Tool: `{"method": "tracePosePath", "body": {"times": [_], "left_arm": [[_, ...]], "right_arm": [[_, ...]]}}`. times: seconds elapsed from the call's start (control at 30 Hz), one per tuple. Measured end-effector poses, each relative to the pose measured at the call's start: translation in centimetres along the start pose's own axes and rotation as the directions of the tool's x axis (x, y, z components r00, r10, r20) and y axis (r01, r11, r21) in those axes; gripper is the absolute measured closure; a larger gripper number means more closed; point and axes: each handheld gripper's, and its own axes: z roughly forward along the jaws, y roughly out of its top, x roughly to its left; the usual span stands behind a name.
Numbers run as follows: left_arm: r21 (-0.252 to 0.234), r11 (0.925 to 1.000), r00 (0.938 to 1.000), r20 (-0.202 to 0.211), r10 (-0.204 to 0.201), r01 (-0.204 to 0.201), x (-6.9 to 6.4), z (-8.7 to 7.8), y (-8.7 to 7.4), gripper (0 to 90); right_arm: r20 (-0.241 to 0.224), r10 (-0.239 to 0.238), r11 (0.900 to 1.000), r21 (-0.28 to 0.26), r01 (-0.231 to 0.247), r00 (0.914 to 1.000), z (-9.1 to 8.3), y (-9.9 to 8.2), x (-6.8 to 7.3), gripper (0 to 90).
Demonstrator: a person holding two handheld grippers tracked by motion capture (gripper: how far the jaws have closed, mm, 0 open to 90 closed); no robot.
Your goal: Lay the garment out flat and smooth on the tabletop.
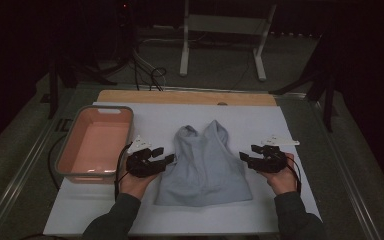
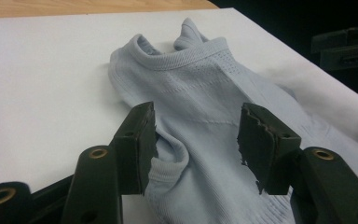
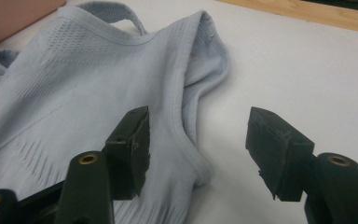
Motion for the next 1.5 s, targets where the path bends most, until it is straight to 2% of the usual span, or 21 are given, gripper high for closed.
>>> {"method": "tracePosePath", "body": {"times": [0.03,0.17,0.4,0.47,0.67,0.8,0.97,1.03,1.13,1.2,1.27,1.37,1.43,1.5], "left_arm": [[0.005,1.0,1.0,0.003,-0.002,0.002,0.1,0.1,0.0,47.6],[0.014,0.9999,1.0,0.005,-0.004,0.004,0.3,0.5,-0.1,47.6],[0.076,0.9971,0.9989,0.047,0.0,-0.004,0.4,1.8,-0.3,51.8],[0.094,0.9955,0.9988,0.048,0.01,-0.014,0.3,2.1,-0.4,52.9],[0.142,0.9894,0.9992,0.031,0.025,-0.029,0.4,2.6,-0.7,51.9],[0.169,0.985,0.9994,0.003,0.035,-0.035,0.5,2.7,-0.9,51.7],[0.208,0.9778,0.9993,-0.025,0.029,-0.023,0.8,2.9,-1.4,53.4],[0.232,0.9727,0.9987,-0.048,0.02,-0.008,0.9,3.1,-1.6,57.1],[0.264,0.9645,0.9978,-0.061,0.027,-0.01,1.1,3.4,-1.8,70.1],[0.255,0.9668,0.9982,-0.057,0.019,-0.004,1.2,3.3,-1.8,78.7],[0.243,0.9701,0.9989,-0.047,0.006,0.006,1.3,3.1,-1.6,83.4],[0.212,0.977,0.9987,-0.049,-0.011,0.021,1.4,2.6,-1.4,85.2],[0.185,0.9819,0.9982,-0.049,-0.033,0.042,1.7,2.2,-1.3,85.6],[0.171,0.9838,0.9972,-0.062,-0.041,0.052,2.0,1.8,-1.1,85.8]], "right_arm": [[-0.001,-0.002,0.9999,0.013,0.002,1.0,0.6,0.1,-0.1,40.8],[-0.006,0.006,0.9998,0.02,-0.006,1.0,1.0,0.2,-0.2,41.4],[-0.033,0.04,0.9977,0.055,-0.039,0.9986,2.6,0.0,-0.7,46.9],[-0.043,0.049,0.9966,0.069,-0.046,0.9979,3.0,-0.1,-0.8,49.0],[-0.059,0.057,0.992,0.116,-0.05,0.9966,4.0,-0.2,-0.8,54.1],[-0.078,0.072,0.986,0.156,-0.059,0.9943,4.6,-0.4,-0.8,55.1],[-0.078,0.067,0.9808,0.188,-0.051,0.9947,4.9,-0.5,-0.6,58.4],[-0.077,0.06,0.9786,0.201,-0.043,0.9952,5.1,-0.6,-0.6,61.2],[-0.092,0.05,0.9742,0.224,-0.028,0.9945,5.4,-0.7,-0.5,68.9],[-0.094,0.038,0.9703,0.242,-0.014,0.9948,5.4,-0.8,-0.4,75.9],[-0.103,0.026,0.9708,0.24,0.0,0.9943,5.2,-0.8,-0.4,80.6],[-0.085,0.005,0.972,0.234,0.015,0.9964,4.7,-0.6,-0.3,82.7],[-0.056,-0.009,0.9747,0.223,0.021,0.9984,4.2,-0.5,-0.3,83.0],[-0.033,-0.008,0.978,0.208,0.015,0.9994,3.5,-0.4,-0.6,83.2]]}}
